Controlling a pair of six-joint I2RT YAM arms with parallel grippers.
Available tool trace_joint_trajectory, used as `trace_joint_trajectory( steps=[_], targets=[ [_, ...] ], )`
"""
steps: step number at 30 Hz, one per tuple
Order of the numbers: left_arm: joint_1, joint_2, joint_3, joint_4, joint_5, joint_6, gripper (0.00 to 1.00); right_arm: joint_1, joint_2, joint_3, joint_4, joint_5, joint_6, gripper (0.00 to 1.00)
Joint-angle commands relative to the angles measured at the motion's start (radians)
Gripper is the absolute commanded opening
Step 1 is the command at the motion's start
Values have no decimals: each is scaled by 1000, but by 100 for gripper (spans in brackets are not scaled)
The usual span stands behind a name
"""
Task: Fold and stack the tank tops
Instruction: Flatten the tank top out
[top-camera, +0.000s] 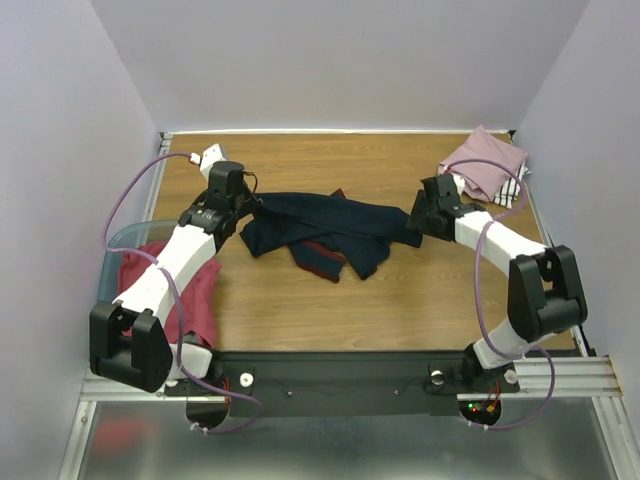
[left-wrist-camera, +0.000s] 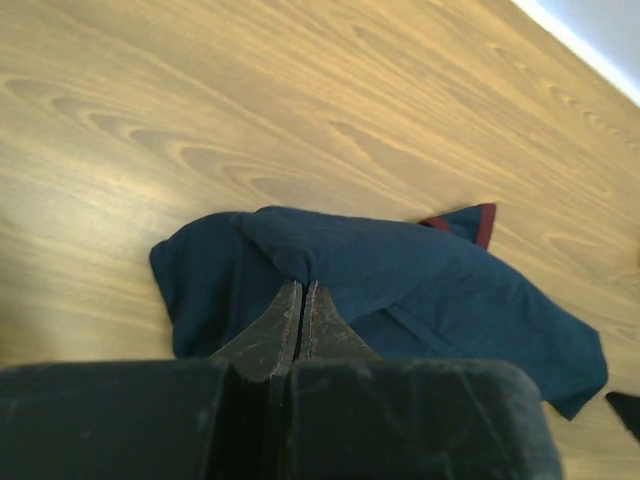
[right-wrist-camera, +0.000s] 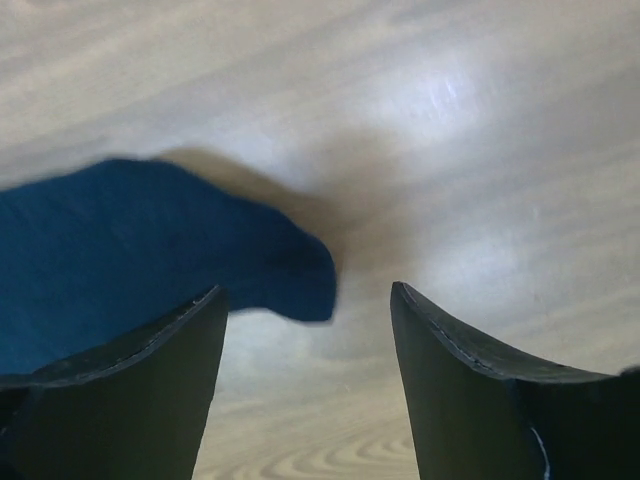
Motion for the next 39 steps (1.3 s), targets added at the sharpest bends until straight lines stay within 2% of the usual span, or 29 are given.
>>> trace_joint_trajectory(
  steps=[1, 5, 9, 16, 29, 39],
  targets=[
    [18, -36, -3, 82, 35, 11, 0, -9, -115, -117, 109, 10, 63, 70],
    [27, -36, -17, 94, 53, 11, 0, -10, -131, -203, 155, 21, 68, 55],
    [28, -37, -27, 105, 64, 8, 0, -16, -122, -237, 228, -25, 55, 61],
    [35, -40, -26, 103, 70, 16, 0, -44, -48, -207, 283, -58, 40, 61],
    [38, -37, -26, 105, 81, 18, 0, -49, 38, -181, 314, -136, 68, 51],
    [38, -24, -32, 114, 90, 8, 0, -47, 55, -176, 345, -216, 89, 49]
  ],
)
